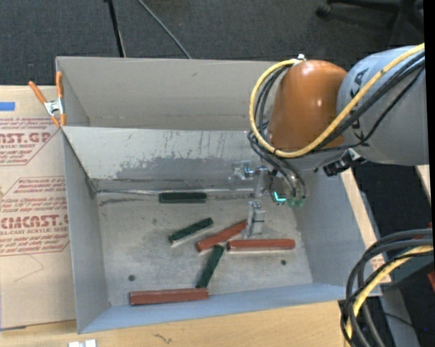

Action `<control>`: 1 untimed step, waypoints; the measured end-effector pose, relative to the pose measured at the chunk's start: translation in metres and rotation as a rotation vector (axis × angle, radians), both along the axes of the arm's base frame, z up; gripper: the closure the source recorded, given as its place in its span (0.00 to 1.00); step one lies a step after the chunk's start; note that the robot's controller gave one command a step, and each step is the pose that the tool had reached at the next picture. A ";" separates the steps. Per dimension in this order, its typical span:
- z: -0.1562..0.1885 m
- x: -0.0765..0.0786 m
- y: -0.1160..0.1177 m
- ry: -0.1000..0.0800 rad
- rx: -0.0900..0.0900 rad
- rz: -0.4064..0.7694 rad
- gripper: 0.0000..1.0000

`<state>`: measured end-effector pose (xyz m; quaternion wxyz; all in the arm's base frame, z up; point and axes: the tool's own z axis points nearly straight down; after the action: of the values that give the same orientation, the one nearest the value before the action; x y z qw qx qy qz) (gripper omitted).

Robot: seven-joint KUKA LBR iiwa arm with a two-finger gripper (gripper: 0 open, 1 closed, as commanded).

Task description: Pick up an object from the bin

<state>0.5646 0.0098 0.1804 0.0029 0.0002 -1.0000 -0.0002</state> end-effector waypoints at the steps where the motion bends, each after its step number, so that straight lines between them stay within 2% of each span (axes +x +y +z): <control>1: -0.114 -0.027 -0.040 0.000 0.000 0.166 0.00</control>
Offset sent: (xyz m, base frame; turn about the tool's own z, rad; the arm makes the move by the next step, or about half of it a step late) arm -0.0250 -0.0391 -0.1104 -0.1677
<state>0.5374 -0.0300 0.0662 0.0027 0.0832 -0.9965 0.0000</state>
